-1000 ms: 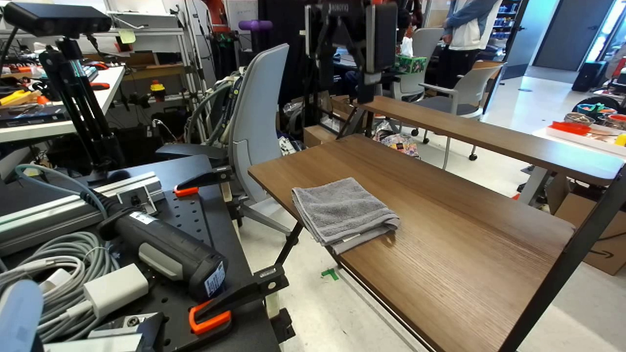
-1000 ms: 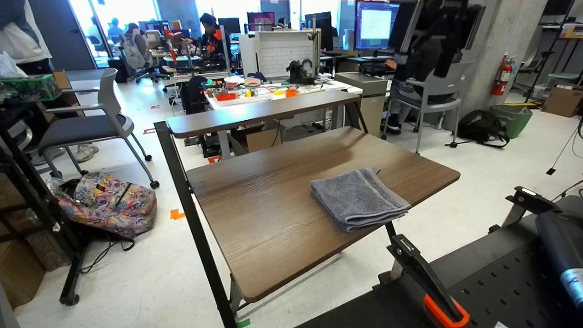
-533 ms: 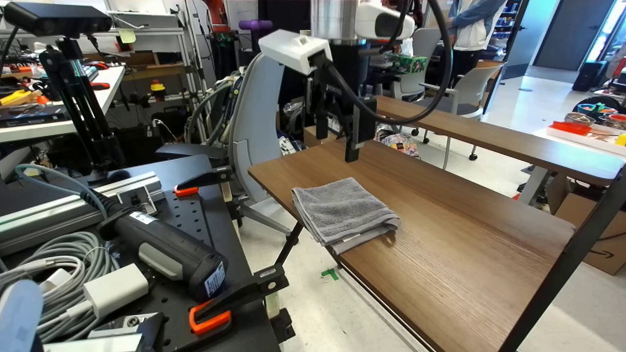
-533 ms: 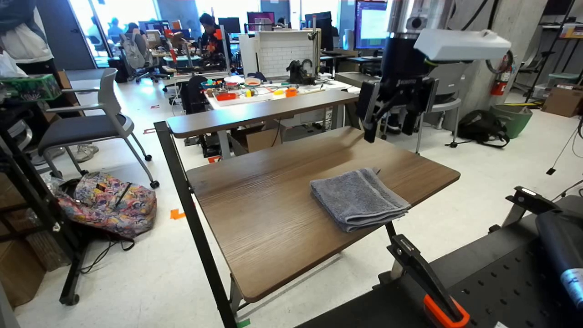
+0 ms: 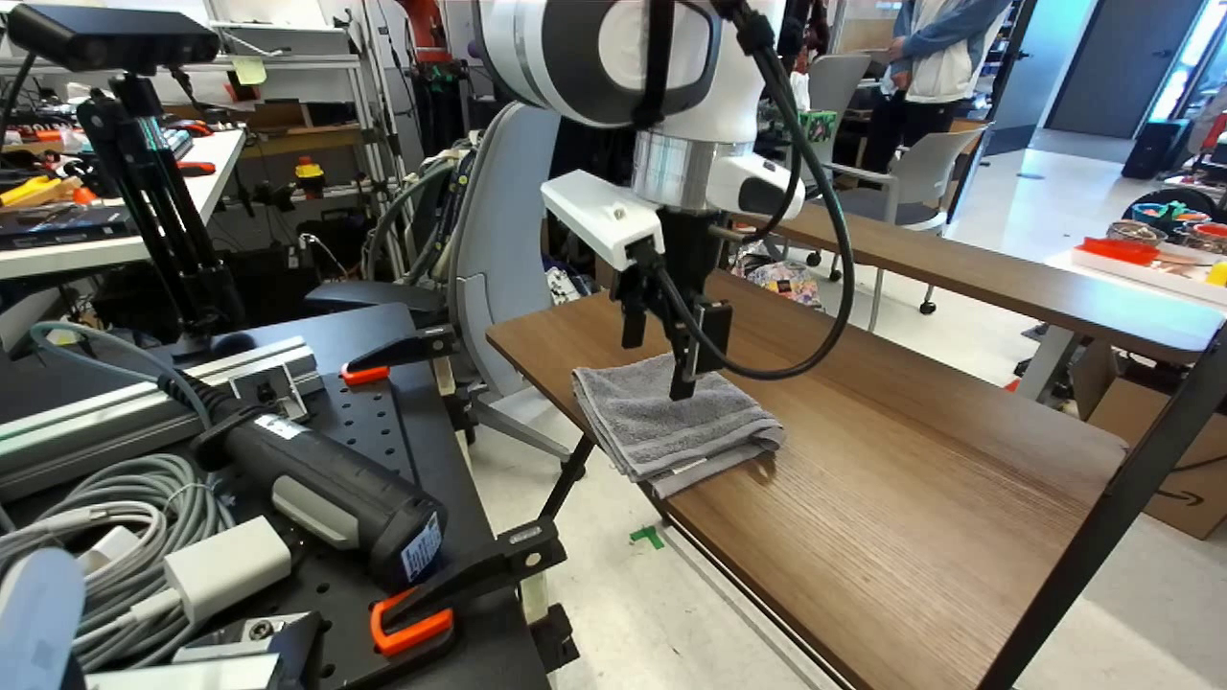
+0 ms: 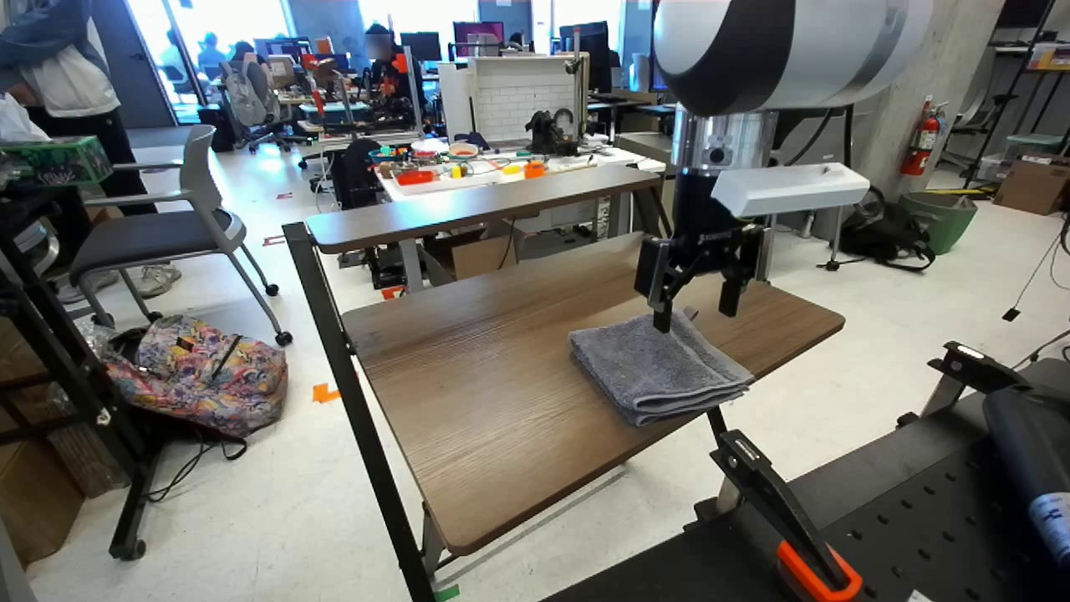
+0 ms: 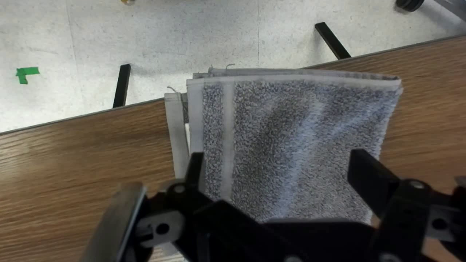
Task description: Move the towel forward
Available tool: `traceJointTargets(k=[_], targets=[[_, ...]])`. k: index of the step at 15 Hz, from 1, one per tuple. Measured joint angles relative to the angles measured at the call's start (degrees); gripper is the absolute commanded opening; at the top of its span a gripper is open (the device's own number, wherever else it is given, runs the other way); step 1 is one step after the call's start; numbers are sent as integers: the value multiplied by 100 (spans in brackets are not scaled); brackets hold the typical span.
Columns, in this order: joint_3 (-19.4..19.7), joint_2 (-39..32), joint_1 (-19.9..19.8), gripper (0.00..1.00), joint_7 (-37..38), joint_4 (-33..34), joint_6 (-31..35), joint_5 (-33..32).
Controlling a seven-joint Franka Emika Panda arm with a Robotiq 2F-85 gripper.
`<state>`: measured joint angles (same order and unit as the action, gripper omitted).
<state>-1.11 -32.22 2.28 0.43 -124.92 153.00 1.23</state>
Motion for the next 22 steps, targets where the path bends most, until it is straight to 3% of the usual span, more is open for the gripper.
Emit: traceJointTargets(k=[8,22], targets=[[178,-1079,256,100,390,934,-1,-2],[682,-2171,346,100,1277,2713,-31,15]])
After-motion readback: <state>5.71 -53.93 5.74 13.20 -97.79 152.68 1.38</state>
